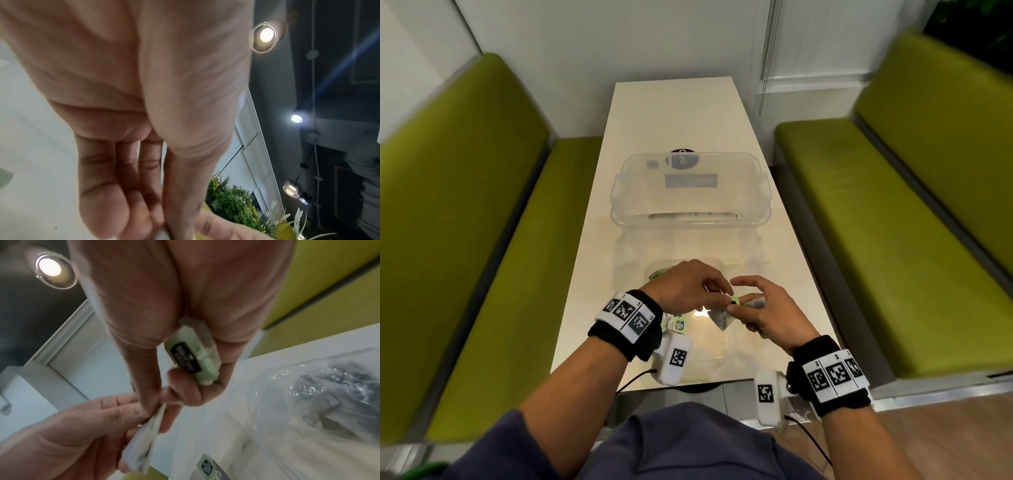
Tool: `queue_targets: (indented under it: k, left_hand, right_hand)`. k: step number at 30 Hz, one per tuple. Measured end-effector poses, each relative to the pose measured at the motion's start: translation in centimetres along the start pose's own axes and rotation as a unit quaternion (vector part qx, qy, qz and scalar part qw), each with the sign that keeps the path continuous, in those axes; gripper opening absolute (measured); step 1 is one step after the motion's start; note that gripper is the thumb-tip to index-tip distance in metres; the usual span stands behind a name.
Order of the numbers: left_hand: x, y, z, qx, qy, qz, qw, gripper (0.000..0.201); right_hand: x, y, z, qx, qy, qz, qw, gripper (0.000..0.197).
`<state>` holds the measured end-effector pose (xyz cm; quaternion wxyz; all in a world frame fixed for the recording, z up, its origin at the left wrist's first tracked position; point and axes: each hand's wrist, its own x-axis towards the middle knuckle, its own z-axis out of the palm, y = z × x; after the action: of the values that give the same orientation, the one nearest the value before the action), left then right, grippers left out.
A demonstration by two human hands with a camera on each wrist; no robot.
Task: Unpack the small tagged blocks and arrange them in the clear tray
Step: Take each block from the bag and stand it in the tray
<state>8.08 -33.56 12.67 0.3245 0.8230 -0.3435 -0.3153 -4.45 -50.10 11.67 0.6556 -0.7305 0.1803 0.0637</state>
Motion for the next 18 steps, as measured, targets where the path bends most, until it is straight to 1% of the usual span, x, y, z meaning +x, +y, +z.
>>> queue_targets:
  k: [2, 5, 7, 10, 12, 18]
  left_hand:
    - [0.0, 0.0, 0.0, -0.028, 0.005, -0.001, 1.0, 0.013]
    - [-0.1, -0.1, -0.1, -0.082, 0.023, -0.006, 0.996, 0.011]
    - [-0.3, -0.1, -0.1, -0.102, 0.03, -0.005, 0.994, 0.012]
    - [-0.6, 0.0, -0.1, -0.116, 0.039, 0.0, 0.992, 0.014]
    - [-0.8, 0.0, -0.1, -0.119, 0.049, -0.003, 0.992, 0.013]
    - [-1.3, 0.1, -0.3, -0.106, 0.088, -0.011, 0.99, 0.002]
  right_hand:
    - [0.0, 0.3, -0.2, 0.028, 0.004, 0.012, 1.0, 0.044]
    - [-0.1, 0.8, -0.4, 0.037, -0.004, 0.031, 0.999, 0.041]
    - [-0.1, 0.9, -0.4, 0.051, -0.005, 0.032, 0.998, 0.035]
    - [0.0, 0.9, -0.4, 0.027, -0.002, 0.018, 0.999, 0.02]
    - [0.1, 0.9, -0.4, 0.008, 0.008, 0.015, 1.0, 0.014]
    - [0.3, 1.4, -0.1, 0.015, 0.023, 0.008, 1.0, 0.011]
